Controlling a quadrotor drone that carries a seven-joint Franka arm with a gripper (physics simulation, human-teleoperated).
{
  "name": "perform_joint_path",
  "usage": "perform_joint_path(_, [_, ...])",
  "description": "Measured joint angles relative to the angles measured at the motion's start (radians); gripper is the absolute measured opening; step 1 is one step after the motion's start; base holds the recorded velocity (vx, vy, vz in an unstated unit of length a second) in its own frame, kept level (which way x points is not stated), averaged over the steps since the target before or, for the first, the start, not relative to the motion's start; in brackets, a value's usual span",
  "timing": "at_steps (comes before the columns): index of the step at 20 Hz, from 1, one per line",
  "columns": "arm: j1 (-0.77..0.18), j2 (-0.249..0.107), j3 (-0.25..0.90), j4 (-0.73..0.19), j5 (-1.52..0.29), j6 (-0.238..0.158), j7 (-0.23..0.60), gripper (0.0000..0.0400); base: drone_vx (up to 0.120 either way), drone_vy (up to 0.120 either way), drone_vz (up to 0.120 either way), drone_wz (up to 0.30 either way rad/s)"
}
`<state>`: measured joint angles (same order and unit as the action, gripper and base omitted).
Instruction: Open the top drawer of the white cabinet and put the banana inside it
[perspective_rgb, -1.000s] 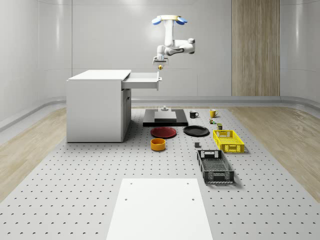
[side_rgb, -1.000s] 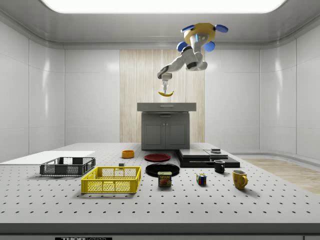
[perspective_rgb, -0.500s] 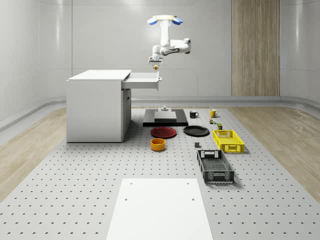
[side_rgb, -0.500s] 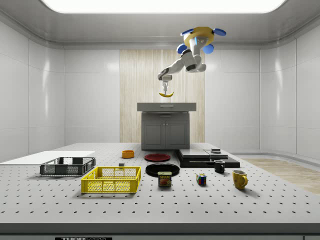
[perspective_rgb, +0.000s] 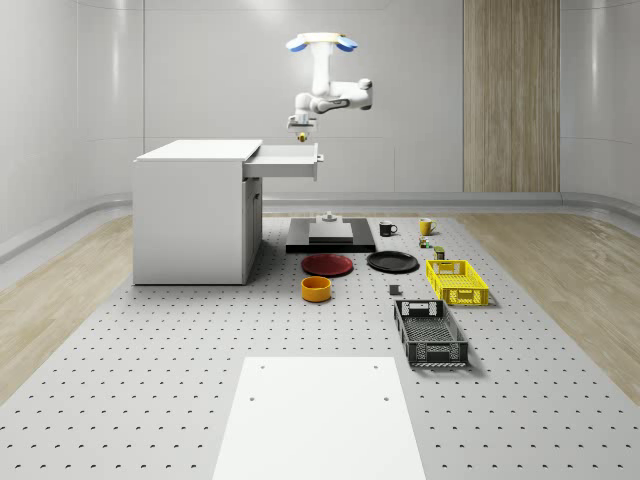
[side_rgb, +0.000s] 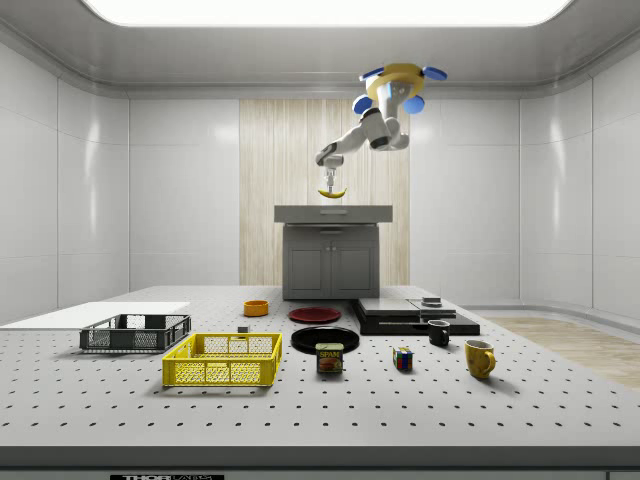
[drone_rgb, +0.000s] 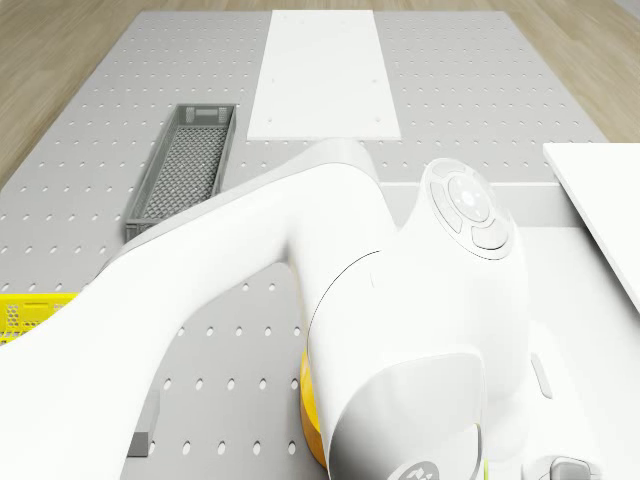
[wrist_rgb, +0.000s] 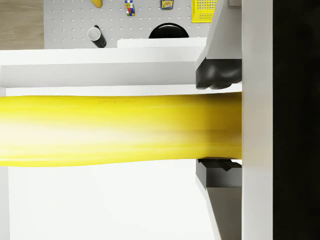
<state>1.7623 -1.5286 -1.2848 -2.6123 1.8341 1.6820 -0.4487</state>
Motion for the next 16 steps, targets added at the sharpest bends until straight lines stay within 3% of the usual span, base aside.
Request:
perform_joint_path(2, [0.000,0.000,0.000,0.000,0.000,0.000,0.000,0.0193,0.000,-0.120,-0.100,0.000])
perform_joint_path(8, [0.001,-0.002,0.000,0.000,0.000,0.002,0.000,0.0193,0.000,-0.120,0.000,0.000])
perform_joint_path(16, [0.015,0.008,0.067,0.026,0.059,0.033,0.000,0.0193,0.000,0.000,0.000,0.000])
